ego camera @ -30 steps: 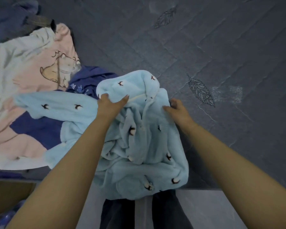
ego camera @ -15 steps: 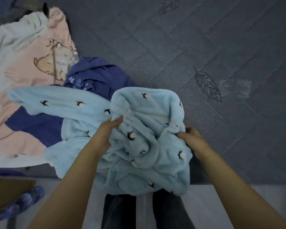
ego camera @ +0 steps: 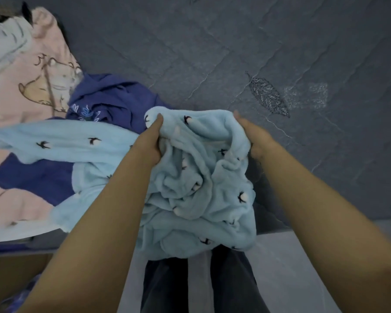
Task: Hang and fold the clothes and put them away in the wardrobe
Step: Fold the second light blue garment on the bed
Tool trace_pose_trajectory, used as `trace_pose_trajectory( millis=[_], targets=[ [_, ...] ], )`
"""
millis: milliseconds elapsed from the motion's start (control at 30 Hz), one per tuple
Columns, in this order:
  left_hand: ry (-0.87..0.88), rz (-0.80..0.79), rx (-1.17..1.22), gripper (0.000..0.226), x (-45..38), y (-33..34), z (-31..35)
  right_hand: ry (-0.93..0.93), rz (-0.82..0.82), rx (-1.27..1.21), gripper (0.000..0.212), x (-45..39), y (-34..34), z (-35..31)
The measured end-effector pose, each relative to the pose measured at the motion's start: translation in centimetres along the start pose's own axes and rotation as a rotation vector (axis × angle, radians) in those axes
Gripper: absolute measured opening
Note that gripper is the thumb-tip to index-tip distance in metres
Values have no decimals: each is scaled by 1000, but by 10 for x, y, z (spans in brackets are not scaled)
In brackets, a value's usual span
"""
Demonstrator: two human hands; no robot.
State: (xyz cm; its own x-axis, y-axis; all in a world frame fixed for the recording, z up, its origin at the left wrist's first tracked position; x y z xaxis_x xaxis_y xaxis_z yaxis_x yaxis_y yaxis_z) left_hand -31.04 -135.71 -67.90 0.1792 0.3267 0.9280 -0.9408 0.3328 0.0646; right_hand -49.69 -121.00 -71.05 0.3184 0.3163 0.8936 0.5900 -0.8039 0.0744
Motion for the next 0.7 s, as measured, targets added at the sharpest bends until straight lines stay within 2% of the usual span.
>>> trace_pose_trajectory(
  millis=[133,200,267,300,367,433,500,533,633,700],
  targets=[
    [113,-176,235,43,28,-8,27,84,-197,-271,32,26,-7,-27],
    [99,-199,348,32,39,-21,32,151,-173,-478,37,37,-26,-30],
    [47,-123,414,24,41,-34,28,208,-79,-562,47,42,-43,-21],
    [9,-88,404,27,41,-38,22,230,-39,-579,45,43,-48,-15],
    [-44,-59,314,41,39,-40,7,224,14,-656,39,44,-50,-3],
    [-50,-135,214,55,37,-36,-8,174,4,-685,53,39,-49,8],
    [-74,-269,108,59,35,-28,-23,117,25,-577,56,29,-50,21],
    [-70,-267,11,58,31,-29,-29,76,35,-477,53,24,-52,28],
    [175,-55,-418,48,14,-44,-28,-59,-8,-199,42,12,-46,43],
    [263,65,-464,46,8,-53,-24,-74,-116,-115,33,7,-32,46]
  ],
)
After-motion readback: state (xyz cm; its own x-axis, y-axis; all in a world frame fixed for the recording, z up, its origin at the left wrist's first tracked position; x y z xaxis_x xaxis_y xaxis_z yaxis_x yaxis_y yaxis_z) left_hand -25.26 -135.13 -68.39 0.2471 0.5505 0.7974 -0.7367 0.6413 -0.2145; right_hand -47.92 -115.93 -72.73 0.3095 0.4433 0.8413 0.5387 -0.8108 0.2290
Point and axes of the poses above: each hand's wrist, its own x-axis away from the middle knuckle, its own y-axis out of the palm, z = x × y, the point moved 7 cm from there along -x, towards the middle knuckle, and after that the axes turned 1 degree about z, right-handed, at the moved point
